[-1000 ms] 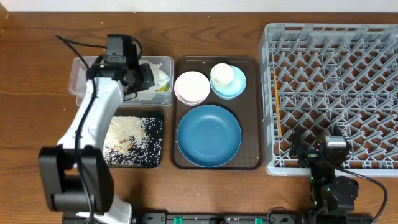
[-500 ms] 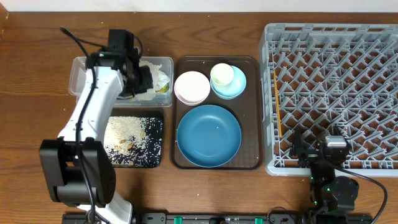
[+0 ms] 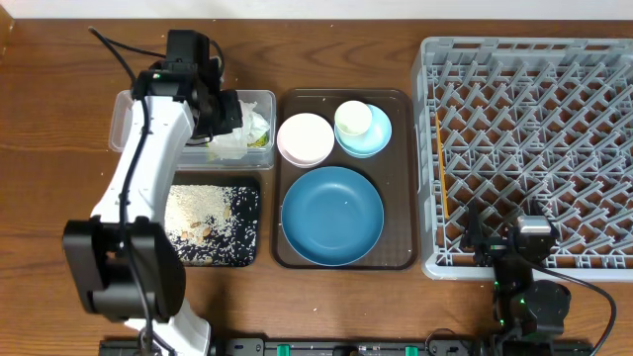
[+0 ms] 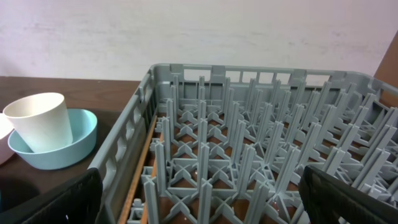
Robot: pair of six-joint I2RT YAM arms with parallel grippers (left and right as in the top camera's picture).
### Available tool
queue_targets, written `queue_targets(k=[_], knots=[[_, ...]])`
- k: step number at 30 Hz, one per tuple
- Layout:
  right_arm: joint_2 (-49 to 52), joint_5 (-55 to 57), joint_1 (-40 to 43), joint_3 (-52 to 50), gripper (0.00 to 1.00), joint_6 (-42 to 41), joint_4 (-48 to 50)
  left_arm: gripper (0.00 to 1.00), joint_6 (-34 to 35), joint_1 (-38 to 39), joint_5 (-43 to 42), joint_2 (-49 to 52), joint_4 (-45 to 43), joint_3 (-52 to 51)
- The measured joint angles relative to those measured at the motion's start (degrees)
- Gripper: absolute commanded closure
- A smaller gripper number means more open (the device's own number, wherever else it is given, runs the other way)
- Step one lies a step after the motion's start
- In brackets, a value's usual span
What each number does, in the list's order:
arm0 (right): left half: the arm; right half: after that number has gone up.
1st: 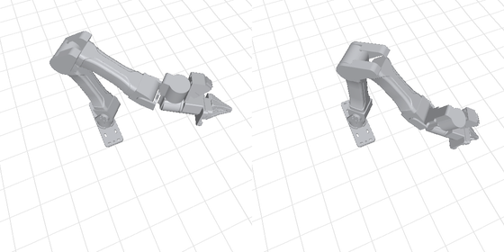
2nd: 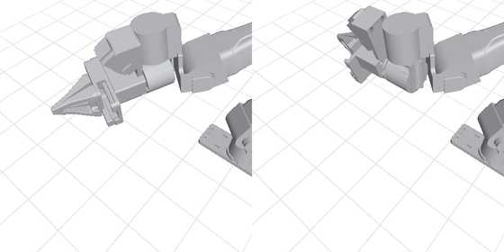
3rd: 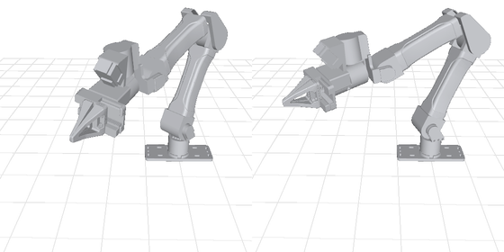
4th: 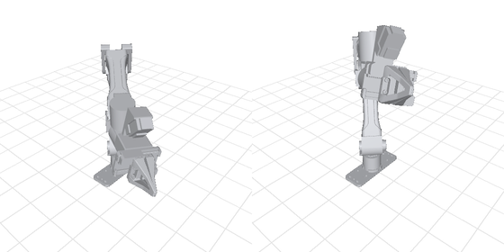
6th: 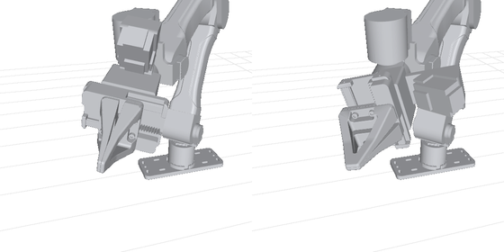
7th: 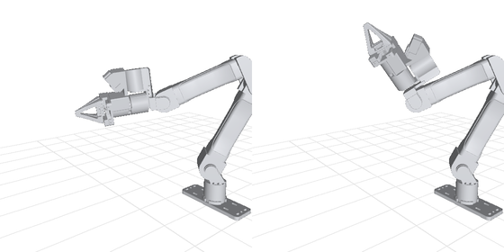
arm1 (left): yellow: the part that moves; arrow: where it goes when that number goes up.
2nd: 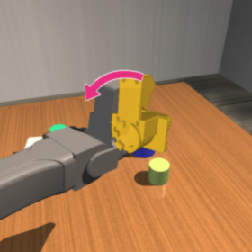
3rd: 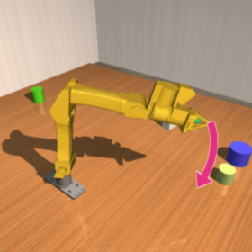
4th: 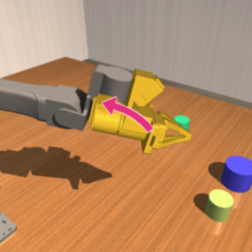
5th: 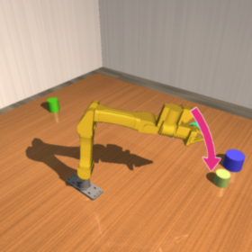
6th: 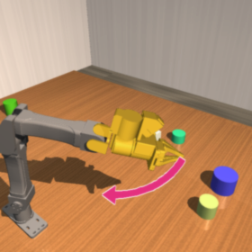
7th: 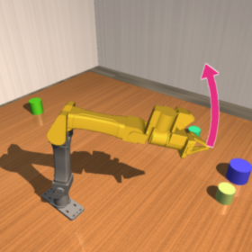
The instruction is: Sort waste into correct bins and load items into the dishwasher rack
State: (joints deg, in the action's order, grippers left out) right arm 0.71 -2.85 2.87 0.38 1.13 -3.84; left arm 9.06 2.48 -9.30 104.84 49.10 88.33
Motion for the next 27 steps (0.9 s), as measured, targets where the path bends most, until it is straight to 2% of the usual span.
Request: queue_targets(k=[10,27], knots=[[0.0,0.0,0.0,0.0,0.01,0.0,0.0,0.94,-0.6,0.3,-0.7,15.2,8.7,11.0],[0.0,0.0,0.0,0.0,0.01,0.0,0.0,0.94,-2.8,0.4,1.4,16.2,18.0,11.8]])
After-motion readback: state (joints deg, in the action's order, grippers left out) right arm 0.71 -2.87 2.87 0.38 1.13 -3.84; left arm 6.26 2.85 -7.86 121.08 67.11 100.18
